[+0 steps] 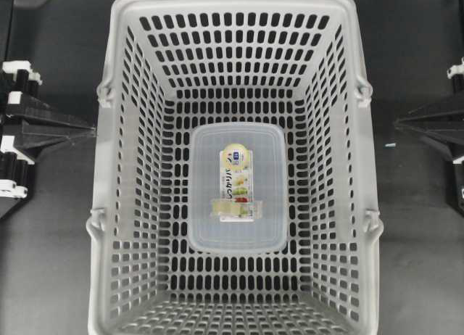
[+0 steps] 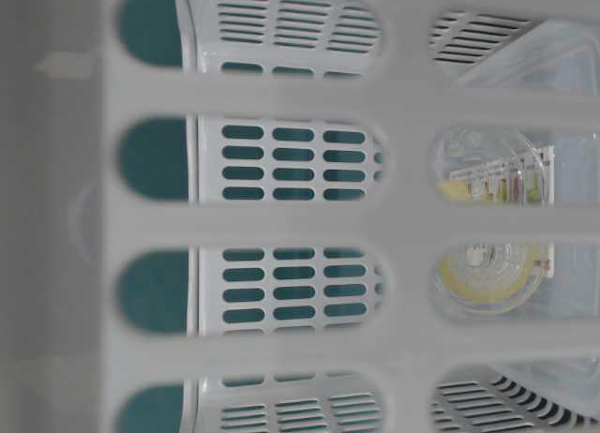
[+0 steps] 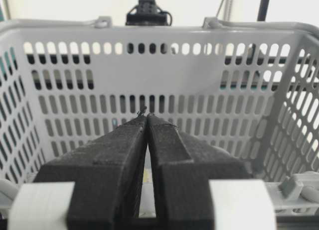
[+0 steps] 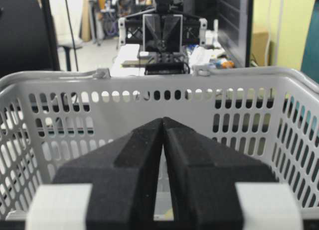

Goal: Pick up the tape dispenser from the shopping basket with the left arm.
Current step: 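Move the left gripper over the basket toward the tape dispenser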

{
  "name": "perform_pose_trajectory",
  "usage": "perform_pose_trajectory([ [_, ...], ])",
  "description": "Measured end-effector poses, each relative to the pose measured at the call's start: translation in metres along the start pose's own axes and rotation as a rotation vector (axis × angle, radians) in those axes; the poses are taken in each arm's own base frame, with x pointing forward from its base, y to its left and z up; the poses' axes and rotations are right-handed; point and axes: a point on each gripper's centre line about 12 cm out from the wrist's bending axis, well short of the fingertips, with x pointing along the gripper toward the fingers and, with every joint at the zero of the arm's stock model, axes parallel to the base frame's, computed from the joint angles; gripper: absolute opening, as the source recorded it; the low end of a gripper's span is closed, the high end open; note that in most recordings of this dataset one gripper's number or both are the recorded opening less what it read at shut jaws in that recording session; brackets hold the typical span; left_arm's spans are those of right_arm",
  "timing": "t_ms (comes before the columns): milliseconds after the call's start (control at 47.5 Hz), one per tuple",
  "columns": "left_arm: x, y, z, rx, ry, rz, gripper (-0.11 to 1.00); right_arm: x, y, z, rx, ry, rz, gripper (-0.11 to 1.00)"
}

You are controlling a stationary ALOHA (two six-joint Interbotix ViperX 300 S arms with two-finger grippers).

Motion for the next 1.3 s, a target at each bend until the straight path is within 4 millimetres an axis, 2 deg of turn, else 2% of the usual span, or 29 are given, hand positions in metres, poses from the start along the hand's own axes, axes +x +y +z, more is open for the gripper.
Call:
perform_pose_trajectory([
  [63, 0.002, -0.002, 0.002, -0.003, 0.011, -0.011, 0.02, 0.0, 0.0, 0.0, 0.001, -0.002, -0.002, 0.0],
  [231, 0.029, -0.018, 0.03, -0.039, 0.097, -0.08, 0.0, 0.0, -0.001, 0.0, 0.007, 0.001, -0.007, 0.0],
  [526, 0.098, -0.028, 0.021, -0.035, 0.451, -0.08, 0.0, 0.001, -0.001, -0.007, 0.011, 0.087, -0.004, 0.02],
  [610, 0.117, -0.03, 0.018, -0.027, 0.53, -0.076, 0.0, 0.001, 0.001, -0.008, 0.011, 0.107, 0.003, 0.19],
  [800, 0.151, -0.035, 0.005, -0.014, 0.697, -0.071, 0.0, 0.0, 0.002, -0.008, 0.012, 0.115, 0.011, 0.69],
  [884, 0.166, -0.038, 0.0, -0.004, 0.769, -0.071, 0.0, 0.0, 0.002, -0.008, 0.012, 0.115, 0.011, 0.76],
  [989, 0.178, -0.039, -0.007, 0.005, 0.859, -0.066, 0.02, 0.0, 0.003, -0.008, 0.013, 0.115, 0.012, 0.74],
  [1010, 0.18, -0.039, -0.009, 0.008, 0.875, -0.064, 0.04, 0.0, 0.003, -0.008, 0.013, 0.115, 0.012, 0.74],
  [1073, 0.186, -0.04, -0.014, 0.01, 0.924, -0.061, 0.18, 0.0, 0.003, -0.008, 0.013, 0.114, 0.014, 0.74],
  [1242, 0.2, -0.04, -0.03, 0.012, 1.007, -0.053, 0.67, 0.0, 0.004, -0.008, 0.011, 0.114, 0.019, 0.74],
  [1305, 0.205, -0.041, -0.039, 0.014, 1.031, -0.05, 0.82, 0.0, 0.004, -0.008, 0.013, 0.114, 0.02, 0.74],
])
